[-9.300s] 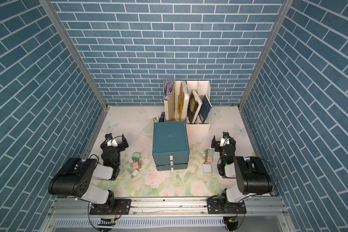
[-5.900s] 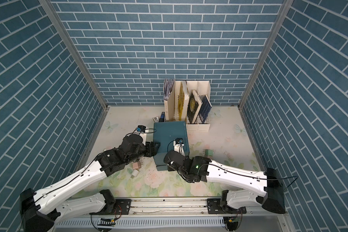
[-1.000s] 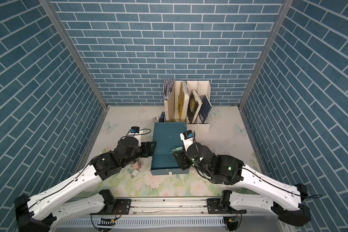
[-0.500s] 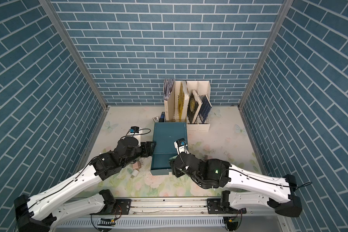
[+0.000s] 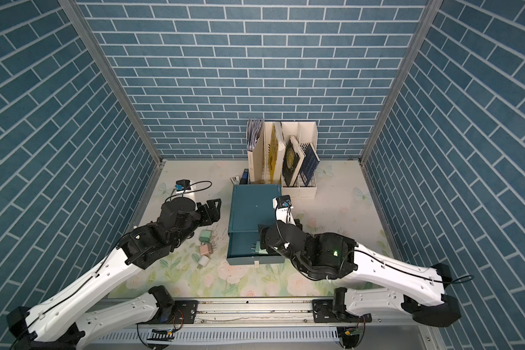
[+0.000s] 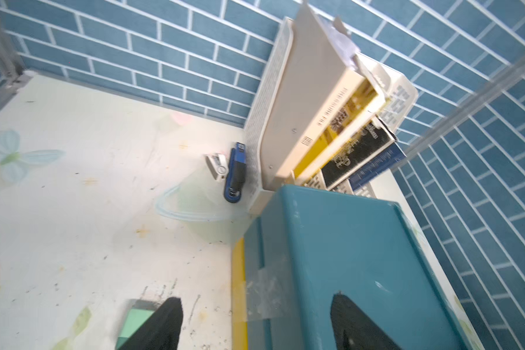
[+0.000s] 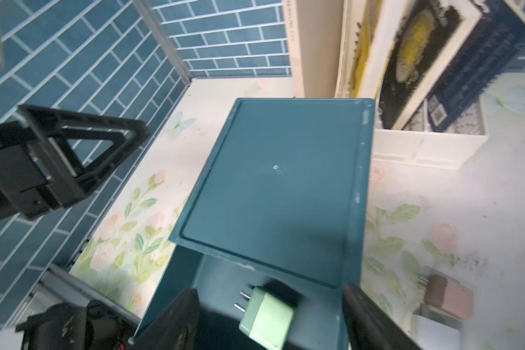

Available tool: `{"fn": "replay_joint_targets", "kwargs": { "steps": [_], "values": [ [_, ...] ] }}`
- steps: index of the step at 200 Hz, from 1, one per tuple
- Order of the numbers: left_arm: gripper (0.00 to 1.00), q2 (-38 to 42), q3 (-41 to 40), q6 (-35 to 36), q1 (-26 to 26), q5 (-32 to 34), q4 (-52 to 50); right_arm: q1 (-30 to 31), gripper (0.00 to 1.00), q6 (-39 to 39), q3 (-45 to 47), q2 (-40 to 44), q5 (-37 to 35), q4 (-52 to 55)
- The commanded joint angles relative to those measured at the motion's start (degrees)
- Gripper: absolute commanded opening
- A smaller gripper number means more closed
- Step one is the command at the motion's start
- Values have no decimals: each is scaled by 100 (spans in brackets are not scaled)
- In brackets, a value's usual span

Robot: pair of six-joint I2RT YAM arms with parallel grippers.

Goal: Place the plugs into the drawer by color
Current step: Place the plug in the drawer, then pick up the plug from the center of the board.

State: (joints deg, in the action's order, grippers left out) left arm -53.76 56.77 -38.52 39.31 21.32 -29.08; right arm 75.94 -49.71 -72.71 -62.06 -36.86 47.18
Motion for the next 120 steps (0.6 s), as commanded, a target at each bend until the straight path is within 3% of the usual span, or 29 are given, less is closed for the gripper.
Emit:
{"fn": "replay_joint_targets", "kwargs": {
  "steps": [1, 18, 34, 120],
  "values": [
    [81, 16, -586, -41, -1066, -545, -244, -463, 77, -794, -48, -170, -518, 1038],
    [80, -61, -1133, -68, -1699, -1169, 122, -989, 77, -883, 297, -40, -250, 1056],
    [79, -269, -1489, -68, -1953, -1545, 403, -1341, 77, -783, 691, 216, 91, 805],
    [83, -1632, -2261, -167, -1997, -1640, 1486, -1982, 77, -941, 1902, 1307, 503, 495]
  ]
}}
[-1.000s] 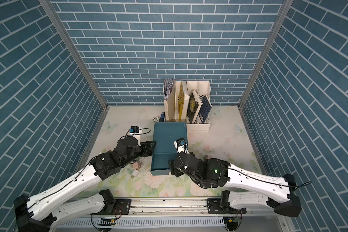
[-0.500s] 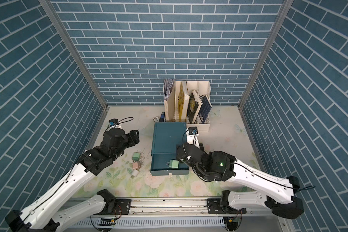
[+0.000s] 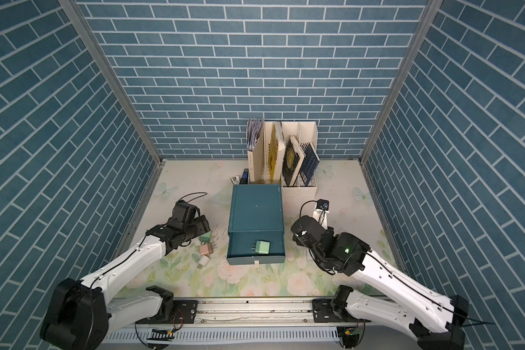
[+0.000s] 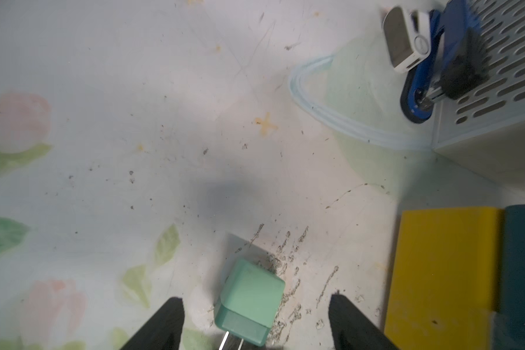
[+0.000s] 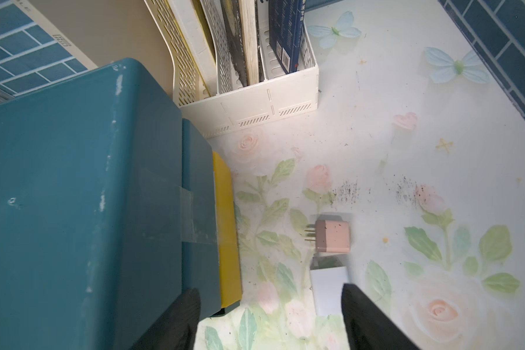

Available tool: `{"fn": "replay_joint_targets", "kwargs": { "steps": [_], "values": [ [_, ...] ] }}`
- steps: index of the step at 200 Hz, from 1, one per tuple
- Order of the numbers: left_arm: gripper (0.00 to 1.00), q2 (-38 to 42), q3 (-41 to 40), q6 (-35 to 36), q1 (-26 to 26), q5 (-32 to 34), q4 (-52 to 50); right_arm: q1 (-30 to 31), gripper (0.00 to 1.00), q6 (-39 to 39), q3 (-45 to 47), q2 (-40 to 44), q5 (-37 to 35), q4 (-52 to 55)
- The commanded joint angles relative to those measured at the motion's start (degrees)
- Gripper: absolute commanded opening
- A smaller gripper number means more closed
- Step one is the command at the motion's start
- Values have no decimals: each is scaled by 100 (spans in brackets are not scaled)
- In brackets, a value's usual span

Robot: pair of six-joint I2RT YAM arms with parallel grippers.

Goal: Place the plugs into the drawer by color
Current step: Pick up the plug from the center of the board.

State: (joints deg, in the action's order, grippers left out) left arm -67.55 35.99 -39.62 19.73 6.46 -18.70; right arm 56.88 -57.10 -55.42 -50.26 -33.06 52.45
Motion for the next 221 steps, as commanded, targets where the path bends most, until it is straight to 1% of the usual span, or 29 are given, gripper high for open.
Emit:
{"fn": "replay_joint_targets", "kwargs": {
  "steps": [1, 22, 57, 121, 141, 157, 174, 202, 216, 221],
  "values": [
    [83, -265, -194, -57, -39, -158, 460, -74, 77, -203, 177, 133, 124, -32],
    [80, -379, -322, -98, -39, -192, 566, -120, 77, -232, 300, 172, 119, -62],
    [80, -426, -496, -17, -34, -325, 741, -153, 77, -223, 505, 178, 215, -297],
    [72, -858, -523, 47, -17, -294, 915, -181, 75, -191, 593, 128, 362, -463],
    [68, -1011, -473, 78, 80, -286, 959, -189, 74, -196, 629, 156, 342, -463],
    [65, -1094, -436, 60, 252, -252, 951, -193, 74, -183, 621, 130, 370, -489],
    [64, -1165, -419, 61, 413, -70, 936, -195, 73, -166, 648, 114, 364, -532],
    [54, -1262, -421, 81, 479, 33, 914, -191, 72, -108, 620, 57, 414, -602],
    [46, -1303, -427, 94, 480, 126, 900, -191, 72, -88, 615, 58, 390, -608],
    [41, -1311, -422, 92, 480, 157, 883, -192, 72, -86, 612, 68, 380, -612]
  ]
}}
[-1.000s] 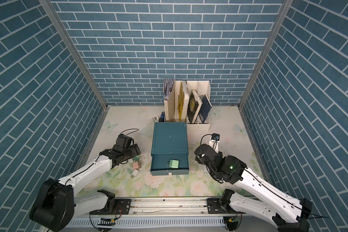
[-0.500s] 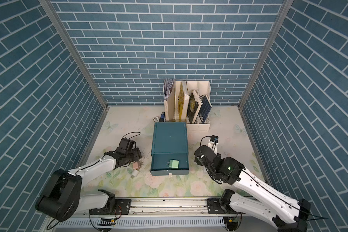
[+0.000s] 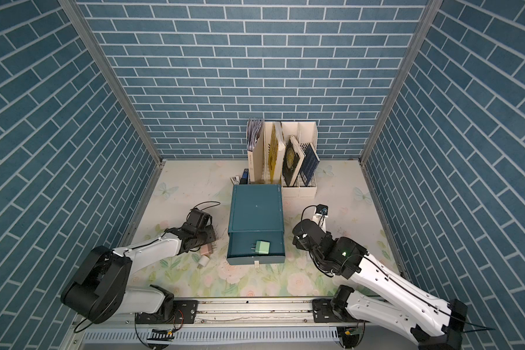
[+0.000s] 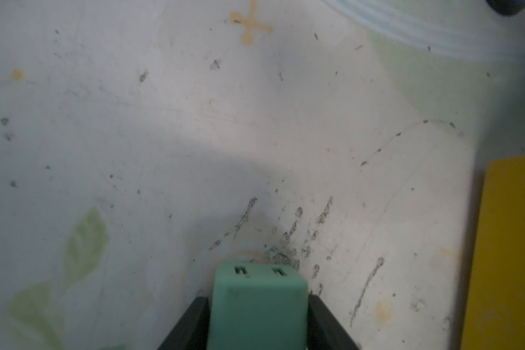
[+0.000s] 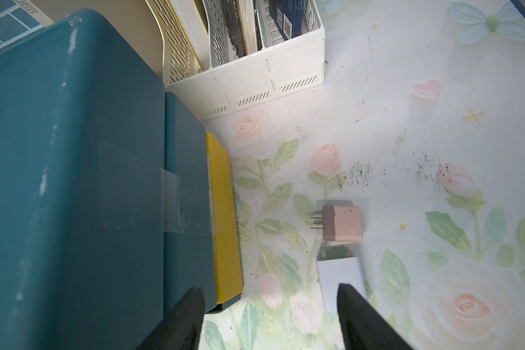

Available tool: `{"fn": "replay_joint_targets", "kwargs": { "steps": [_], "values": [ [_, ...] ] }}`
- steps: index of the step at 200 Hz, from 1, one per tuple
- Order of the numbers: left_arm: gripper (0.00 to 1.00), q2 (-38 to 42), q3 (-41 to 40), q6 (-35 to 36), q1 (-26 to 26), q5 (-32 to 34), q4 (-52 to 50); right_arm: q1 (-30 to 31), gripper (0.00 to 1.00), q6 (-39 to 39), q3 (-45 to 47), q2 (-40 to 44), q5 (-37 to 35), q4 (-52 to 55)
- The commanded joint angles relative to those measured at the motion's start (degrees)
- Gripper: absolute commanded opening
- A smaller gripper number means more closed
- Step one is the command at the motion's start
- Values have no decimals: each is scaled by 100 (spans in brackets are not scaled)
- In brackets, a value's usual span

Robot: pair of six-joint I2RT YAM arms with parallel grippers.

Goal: Place the plugs into the drawer by color
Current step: Pick up the plug from the center of the board, then place the plug in the drawer.

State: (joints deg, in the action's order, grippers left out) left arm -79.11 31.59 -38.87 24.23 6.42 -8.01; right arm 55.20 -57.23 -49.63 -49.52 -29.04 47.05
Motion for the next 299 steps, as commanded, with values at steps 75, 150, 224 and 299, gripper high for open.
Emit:
{"fn": "replay_joint_targets", "kwargs": {
  "steps": [75, 150, 224, 299],
  "values": [
    [2, 984, 955, 186, 148, 918, -1356, -36, 70, 136, -1, 230, -71, -284],
    [0, 2564, 3133, 1115, 1500, -142, -2027, -44, 69, 426, -340, 546, -383, 17],
    [0, 1570, 3353, 975, 4274, 976, -2126, -39, 69, 424, -218, 606, -183, -90],
    [42, 1469, 3149, 1055, 4449, 743, -2079, -44, 70, 517, -167, 687, -119, -198]
  ]
}}
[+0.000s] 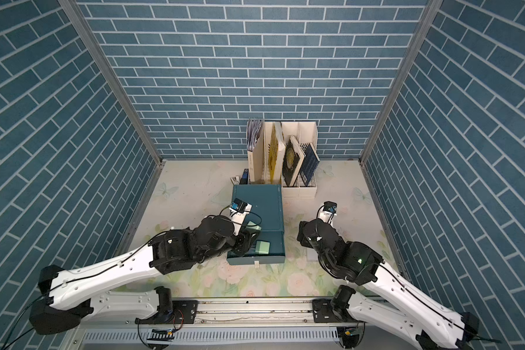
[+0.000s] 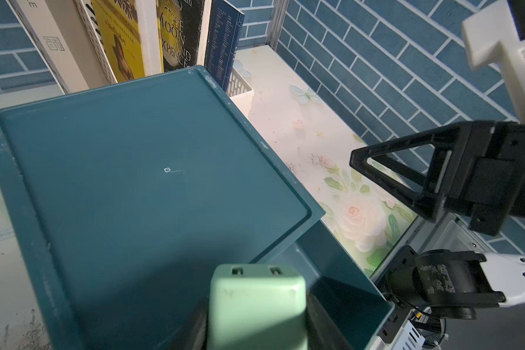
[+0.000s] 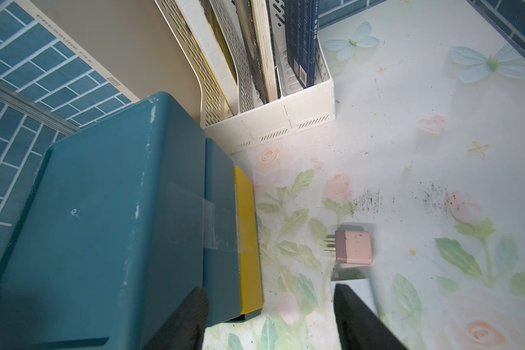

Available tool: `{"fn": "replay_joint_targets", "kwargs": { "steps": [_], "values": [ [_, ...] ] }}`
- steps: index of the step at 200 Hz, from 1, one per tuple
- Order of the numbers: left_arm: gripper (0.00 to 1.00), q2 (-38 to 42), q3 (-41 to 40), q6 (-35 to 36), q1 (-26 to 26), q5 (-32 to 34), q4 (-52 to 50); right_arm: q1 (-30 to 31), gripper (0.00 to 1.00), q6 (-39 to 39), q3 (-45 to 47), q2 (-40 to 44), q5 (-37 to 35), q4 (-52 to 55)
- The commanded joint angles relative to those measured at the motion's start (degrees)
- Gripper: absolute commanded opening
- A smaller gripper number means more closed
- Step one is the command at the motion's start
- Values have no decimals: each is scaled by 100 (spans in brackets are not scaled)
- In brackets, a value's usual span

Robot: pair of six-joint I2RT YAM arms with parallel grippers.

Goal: Place the plugs into the drawer by color
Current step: Place the plug in the drawer.

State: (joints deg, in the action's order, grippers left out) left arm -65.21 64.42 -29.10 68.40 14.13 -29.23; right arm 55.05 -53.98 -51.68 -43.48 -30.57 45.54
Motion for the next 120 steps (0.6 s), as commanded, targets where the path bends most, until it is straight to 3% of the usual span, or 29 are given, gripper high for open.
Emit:
{"fn": "replay_joint_targets", "kwargs": {
  "steps": [1, 20, 42, 60, 75, 91, 120],
  "values": [
    [44, 79, -146, 75, 32, -31, 46, -24, 70, 197, 41, 89, 42, -60],
    [60, 167, -263, 33, 25, 51, 145, -29, 74, 578, 119, 267, 336, -456],
    [68, 252, -205, -34, 30, 246, 148, -29, 81, 833, 75, 469, 561, -670],
    [69, 318, -109, -67, 29, 416, 190, -27, 85, 1073, -14, 533, 722, -756],
    [62, 354, 89, -98, 28, 686, 130, -25, 85, 1382, -133, 530, 1145, -946],
    [60, 463, 226, -67, 26, 1116, 107, -20, 82, 1807, -246, 508, 1945, -1342],
    [70, 675, 255, -357, -192, 2559, -171, 62, 69, 2242, -694, 99, 2911, -1470]
  ]
}}
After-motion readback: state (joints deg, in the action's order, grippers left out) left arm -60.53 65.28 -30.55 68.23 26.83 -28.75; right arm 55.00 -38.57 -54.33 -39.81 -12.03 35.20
